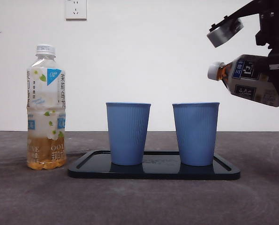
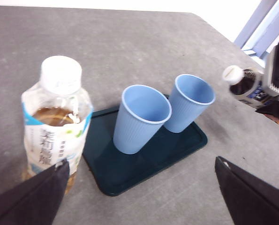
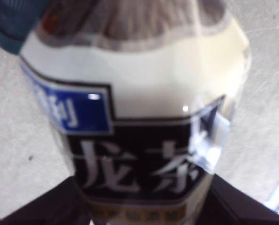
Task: Pour the drink into the cup
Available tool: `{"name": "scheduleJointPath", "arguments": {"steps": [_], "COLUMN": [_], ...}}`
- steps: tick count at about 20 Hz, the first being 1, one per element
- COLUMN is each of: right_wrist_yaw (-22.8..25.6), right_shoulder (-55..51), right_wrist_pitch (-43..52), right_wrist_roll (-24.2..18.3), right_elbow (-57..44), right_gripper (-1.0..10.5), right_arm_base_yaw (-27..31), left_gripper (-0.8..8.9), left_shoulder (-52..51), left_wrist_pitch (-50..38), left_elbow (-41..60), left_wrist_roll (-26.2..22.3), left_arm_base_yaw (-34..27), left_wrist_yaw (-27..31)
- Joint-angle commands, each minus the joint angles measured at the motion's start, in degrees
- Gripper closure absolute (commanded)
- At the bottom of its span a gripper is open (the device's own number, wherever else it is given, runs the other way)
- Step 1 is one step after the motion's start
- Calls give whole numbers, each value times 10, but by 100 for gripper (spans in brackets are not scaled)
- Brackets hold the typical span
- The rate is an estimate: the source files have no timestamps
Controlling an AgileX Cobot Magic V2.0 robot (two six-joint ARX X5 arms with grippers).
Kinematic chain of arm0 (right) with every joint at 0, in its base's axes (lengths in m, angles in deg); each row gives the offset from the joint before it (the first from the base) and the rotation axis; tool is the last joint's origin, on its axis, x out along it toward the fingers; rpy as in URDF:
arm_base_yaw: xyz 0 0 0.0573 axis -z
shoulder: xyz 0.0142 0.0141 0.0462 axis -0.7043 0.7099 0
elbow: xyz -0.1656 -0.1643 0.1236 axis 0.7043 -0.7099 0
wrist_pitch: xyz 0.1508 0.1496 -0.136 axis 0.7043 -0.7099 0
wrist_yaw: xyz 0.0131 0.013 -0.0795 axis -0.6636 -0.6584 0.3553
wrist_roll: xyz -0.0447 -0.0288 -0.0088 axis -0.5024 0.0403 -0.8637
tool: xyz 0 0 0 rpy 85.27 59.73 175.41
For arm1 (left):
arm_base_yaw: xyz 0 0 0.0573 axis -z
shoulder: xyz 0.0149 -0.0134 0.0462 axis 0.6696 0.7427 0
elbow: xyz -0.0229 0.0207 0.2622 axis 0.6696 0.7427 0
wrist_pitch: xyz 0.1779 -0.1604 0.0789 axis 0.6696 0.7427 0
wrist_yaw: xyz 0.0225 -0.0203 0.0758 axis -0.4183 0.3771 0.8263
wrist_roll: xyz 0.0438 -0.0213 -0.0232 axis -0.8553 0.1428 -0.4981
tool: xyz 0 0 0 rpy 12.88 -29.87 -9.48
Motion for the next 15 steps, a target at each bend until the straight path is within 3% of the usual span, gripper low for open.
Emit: {"name": "scheduleJointPath", "arguments": {"steps": [1,5,9,15], "right_wrist_yaw": [39,72,146,209], "right_shoulder": [15,41,59,74], "right_wrist_pitch": [0,-12,-20,-21], "right_wrist_roll": [-16,-23,-49,-75], "right_elbow": [29,45,51,51], "right_gripper": [745,745,745,745], "right_arm_base_yaw": [-12,-22,-35,-50], "left_gripper": [315,315,315,315], "left_shoulder": [-2,-3,-4,-5], "left_wrist_pitch": [-6,-6,-6,-7], "left_elbow": [-9,-9,-9,-9], "left_wrist_roll": [-7,-8,-8,-12], "left_arm_base_yaw": [7,20,28,41], "left_wrist_yaw": [-2,-2,-2,-1]}}
